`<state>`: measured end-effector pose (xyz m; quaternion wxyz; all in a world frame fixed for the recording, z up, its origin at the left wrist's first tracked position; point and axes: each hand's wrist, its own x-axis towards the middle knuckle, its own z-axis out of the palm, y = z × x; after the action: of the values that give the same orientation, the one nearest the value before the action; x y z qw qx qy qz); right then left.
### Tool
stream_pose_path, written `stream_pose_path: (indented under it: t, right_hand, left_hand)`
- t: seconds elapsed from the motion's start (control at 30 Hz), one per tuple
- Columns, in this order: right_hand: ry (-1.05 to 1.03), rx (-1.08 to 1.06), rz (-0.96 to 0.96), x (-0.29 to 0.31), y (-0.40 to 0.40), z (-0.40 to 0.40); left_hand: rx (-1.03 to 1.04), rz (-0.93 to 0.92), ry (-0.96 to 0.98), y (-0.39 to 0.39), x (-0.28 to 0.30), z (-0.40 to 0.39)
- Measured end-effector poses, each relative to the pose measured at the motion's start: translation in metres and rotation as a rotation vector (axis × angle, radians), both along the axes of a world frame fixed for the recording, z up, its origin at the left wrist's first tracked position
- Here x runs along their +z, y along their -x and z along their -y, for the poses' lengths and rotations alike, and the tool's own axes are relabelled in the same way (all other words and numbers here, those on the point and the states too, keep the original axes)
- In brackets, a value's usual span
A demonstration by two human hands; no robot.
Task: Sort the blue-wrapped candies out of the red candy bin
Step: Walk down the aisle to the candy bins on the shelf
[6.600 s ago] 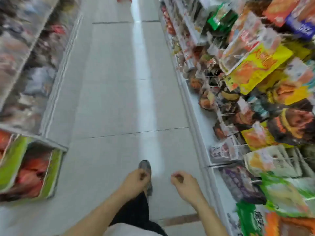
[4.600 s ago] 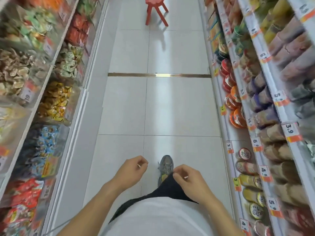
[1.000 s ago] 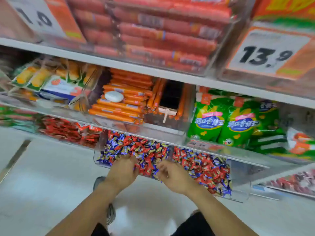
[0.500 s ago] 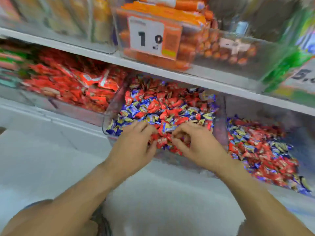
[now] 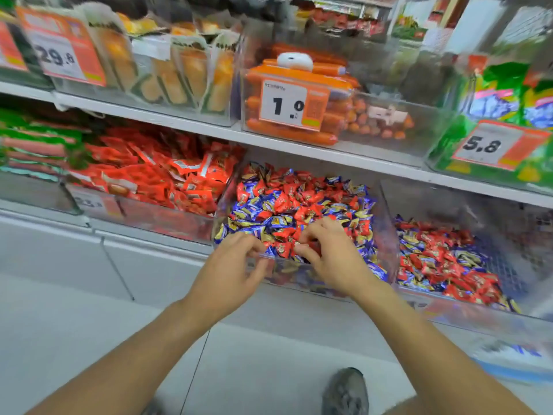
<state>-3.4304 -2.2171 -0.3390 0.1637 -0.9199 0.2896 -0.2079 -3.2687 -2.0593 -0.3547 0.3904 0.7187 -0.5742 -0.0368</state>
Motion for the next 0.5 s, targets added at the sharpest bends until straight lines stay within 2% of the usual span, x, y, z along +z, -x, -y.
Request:
stream_pose_path:
  t: [0.07,0.13,0.2,0.3,0.43,0.5]
  right_hand:
    - [-0.218,0.028,0.179,0.008,-0.003,-0.016]
    - [-0.513,0.087,0.314,0.019,-0.013,-0.036]
    - [-0.572,0.111,0.352,0.019,-0.022,-0.052]
    - [-0.563,0.097,0.393,0.011,-0.025,-0.069]
    - [-0.959,0.130,0.457,0.005,-0.011,-0.080]
    - [-1.125,0.073,0.476,0.002,-0.007,-0.081]
  left_hand:
    - [0.029,-0.271,-0.002,0.005,0.005,-0.008]
    - [0.029,-0.664,-0.007,0.012,0.016,-0.014]
    - [0.023,-0.874,0.057,0.015,0.023,-0.017]
    - [0.014,-0.945,0.083,0.013,0.025,-0.022]
    - [0.047,-1.009,0.074,0.011,0.014,-0.026]
    - [0.075,-1.032,0.051,0.011,0.007,-0.026]
